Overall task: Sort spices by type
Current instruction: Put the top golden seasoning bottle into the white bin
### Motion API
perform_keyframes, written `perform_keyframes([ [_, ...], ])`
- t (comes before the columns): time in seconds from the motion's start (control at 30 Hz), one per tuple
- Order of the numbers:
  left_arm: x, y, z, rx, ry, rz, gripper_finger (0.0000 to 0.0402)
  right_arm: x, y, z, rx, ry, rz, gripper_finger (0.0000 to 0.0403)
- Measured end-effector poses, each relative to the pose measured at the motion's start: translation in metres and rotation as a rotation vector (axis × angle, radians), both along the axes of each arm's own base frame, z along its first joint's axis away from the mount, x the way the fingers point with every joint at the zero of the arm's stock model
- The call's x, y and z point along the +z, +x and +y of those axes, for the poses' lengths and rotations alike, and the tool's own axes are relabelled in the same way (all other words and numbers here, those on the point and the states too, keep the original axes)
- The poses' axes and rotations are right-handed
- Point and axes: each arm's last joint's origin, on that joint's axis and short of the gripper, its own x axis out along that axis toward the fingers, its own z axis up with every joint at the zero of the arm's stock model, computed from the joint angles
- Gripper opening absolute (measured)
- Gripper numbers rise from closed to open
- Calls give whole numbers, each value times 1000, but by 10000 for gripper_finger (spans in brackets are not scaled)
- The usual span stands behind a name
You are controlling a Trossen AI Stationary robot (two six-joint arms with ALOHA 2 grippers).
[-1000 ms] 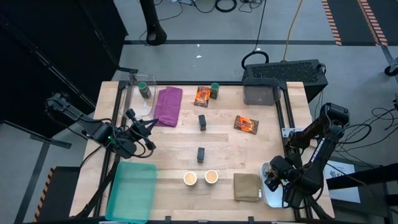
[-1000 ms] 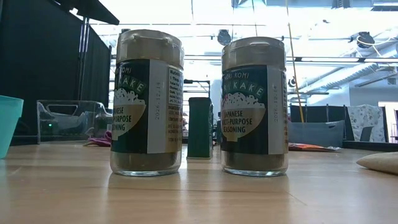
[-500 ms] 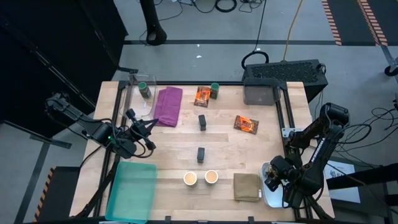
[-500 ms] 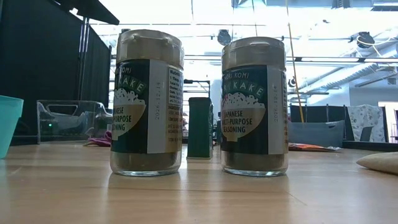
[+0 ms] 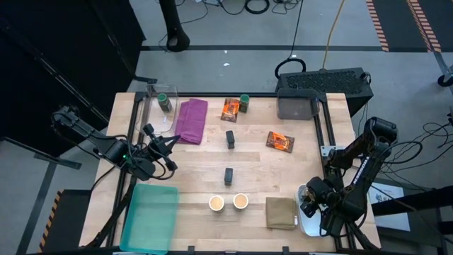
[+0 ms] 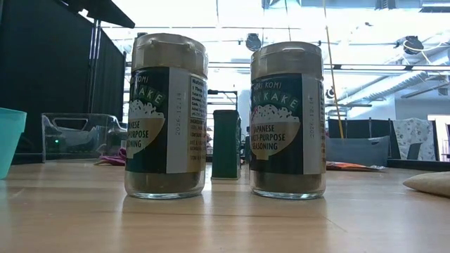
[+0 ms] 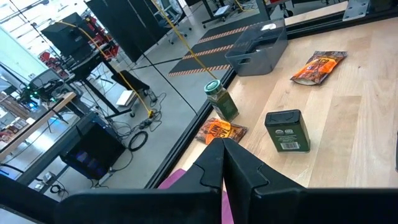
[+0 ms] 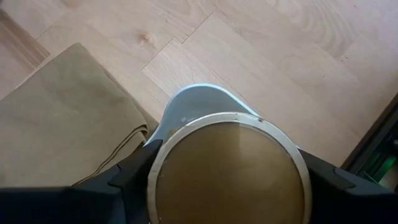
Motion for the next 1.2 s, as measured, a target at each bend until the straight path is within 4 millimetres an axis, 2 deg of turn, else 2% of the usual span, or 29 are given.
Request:
perform_keyframes([
  [1.2, 0, 0, 0, 0, 0, 0, 11, 0, 1, 1, 10, 0, -4, 270],
])
